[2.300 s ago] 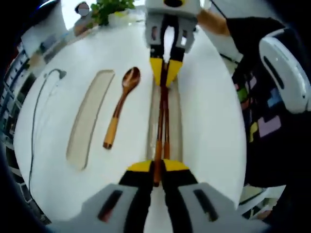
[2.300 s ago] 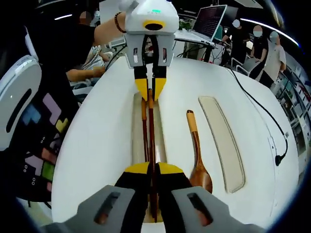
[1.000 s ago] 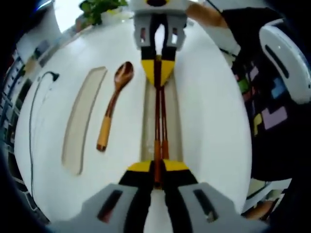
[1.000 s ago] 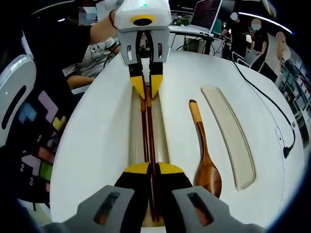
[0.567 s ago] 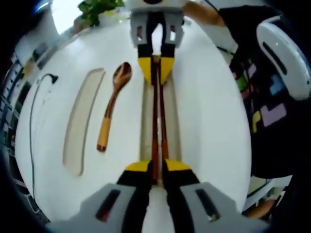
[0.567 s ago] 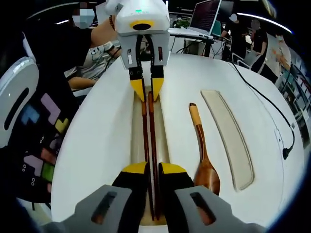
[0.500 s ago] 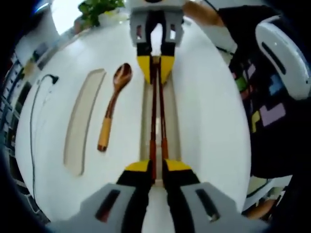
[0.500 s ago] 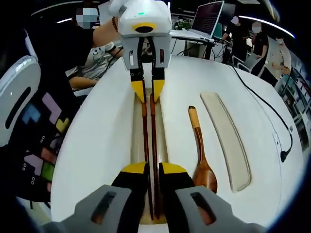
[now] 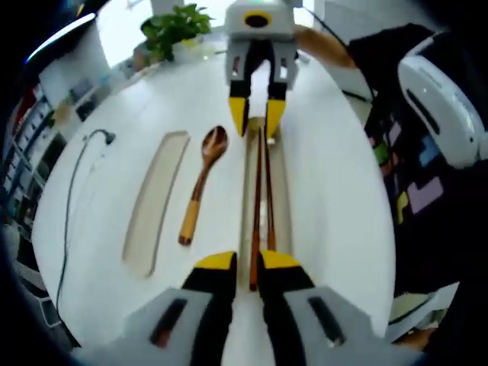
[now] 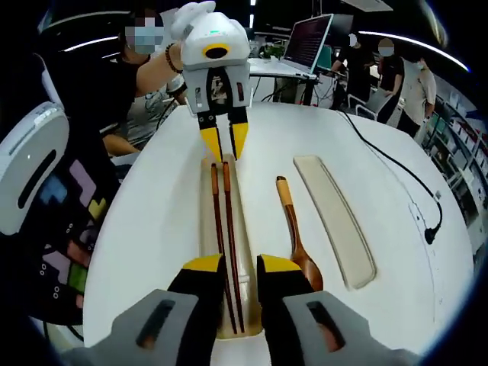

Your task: Arrange the utensils inside the cutlery case until each visible utensil rests in its matching compartment.

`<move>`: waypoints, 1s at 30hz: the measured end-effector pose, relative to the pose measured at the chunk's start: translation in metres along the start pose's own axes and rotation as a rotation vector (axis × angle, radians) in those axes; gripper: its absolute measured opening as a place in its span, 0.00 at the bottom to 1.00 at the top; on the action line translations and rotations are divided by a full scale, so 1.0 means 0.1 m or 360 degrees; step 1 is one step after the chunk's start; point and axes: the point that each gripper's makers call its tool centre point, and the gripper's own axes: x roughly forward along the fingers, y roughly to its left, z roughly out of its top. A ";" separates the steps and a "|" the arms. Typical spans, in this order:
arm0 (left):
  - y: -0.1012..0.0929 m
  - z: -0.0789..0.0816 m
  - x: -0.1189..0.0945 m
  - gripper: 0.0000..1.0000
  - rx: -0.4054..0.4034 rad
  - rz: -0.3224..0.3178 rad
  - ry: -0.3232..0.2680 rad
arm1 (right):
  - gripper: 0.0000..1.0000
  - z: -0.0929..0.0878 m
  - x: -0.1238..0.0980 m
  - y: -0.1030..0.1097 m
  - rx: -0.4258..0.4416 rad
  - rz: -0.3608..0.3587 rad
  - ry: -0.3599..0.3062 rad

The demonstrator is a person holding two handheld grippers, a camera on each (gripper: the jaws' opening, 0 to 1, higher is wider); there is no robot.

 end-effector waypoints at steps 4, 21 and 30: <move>0.10 0.08 0.00 0.11 -0.0017 0.0052 -0.0056 | 0.17 -0.01 -0.13 -0.13 0.0091 -0.0078 -0.0057; 0.37 0.53 0.38 0.17 0.0084 0.0113 -0.0177 | 0.18 -0.20 -0.41 -0.67 0.0622 -0.0435 -0.0419; 0.44 0.57 0.69 0.17 0.0054 0.0051 -0.0194 | 0.18 -0.43 -0.26 -0.75 0.0881 -0.0494 -0.0551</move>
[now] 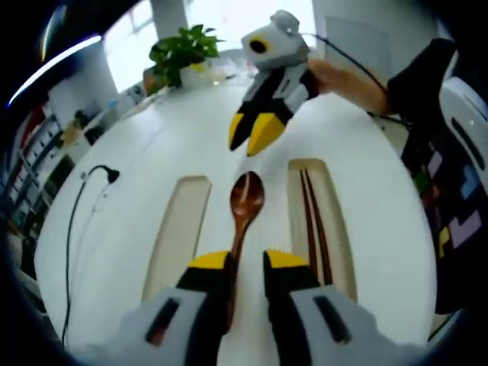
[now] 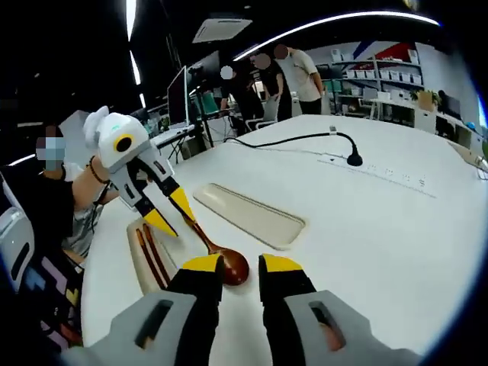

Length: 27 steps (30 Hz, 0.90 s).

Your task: Arrange the utensils inside the cutlery case until each visible utensil rests in its matching compartment.

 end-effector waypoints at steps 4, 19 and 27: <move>0.03 -0.08 0.07 0.19 -0.0006 0.0000 0.0031 | 0.21 -0.08 0.01 -0.01 0.0085 -0.0005 -0.0002; 0.05 -0.07 0.22 0.21 -0.0036 -0.0015 0.0029 | 0.21 -0.21 0.05 -0.02 0.0238 -0.0044 -0.0018; 0.03 -0.01 0.26 0.20 -0.0017 -0.0023 0.0033 | 0.21 -0.24 0.12 0.02 0.0287 -0.0027 -0.0011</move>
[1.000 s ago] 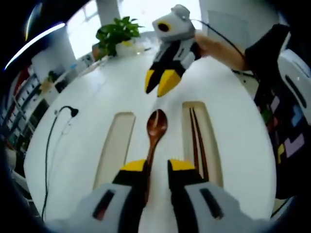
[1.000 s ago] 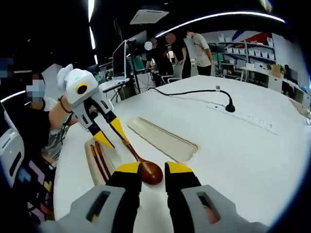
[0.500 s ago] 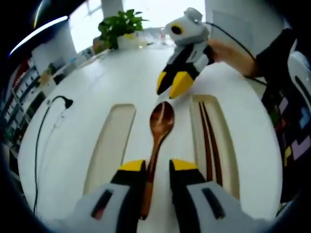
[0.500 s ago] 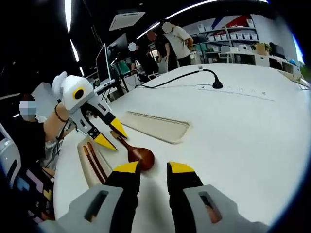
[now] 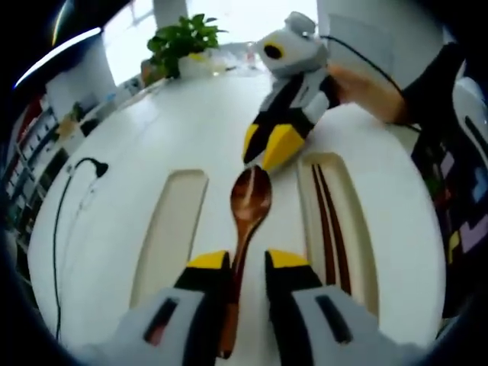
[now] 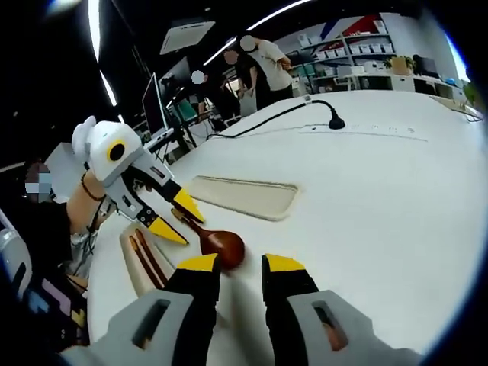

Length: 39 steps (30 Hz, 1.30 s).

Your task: Arrange the utensils inside the cutlery case until each visible utensil rests in its matching compartment.

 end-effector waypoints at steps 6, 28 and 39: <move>0.00 0.00 0.02 0.19 -0.0026 -0.0008 -0.0014 | 0.21 -0.02 0.04 0.03 0.0013 0.0014 0.0017; -0.06 0.09 0.05 0.06 -0.0078 -0.0051 -0.0125 | 0.04 -0.02 0.08 0.01 0.0235 -0.0051 -0.0017; -0.07 0.13 -0.19 0.07 -0.0044 0.0032 -0.0194 | 0.01 0.13 -0.08 0.25 0.0430 0.0052 -0.0160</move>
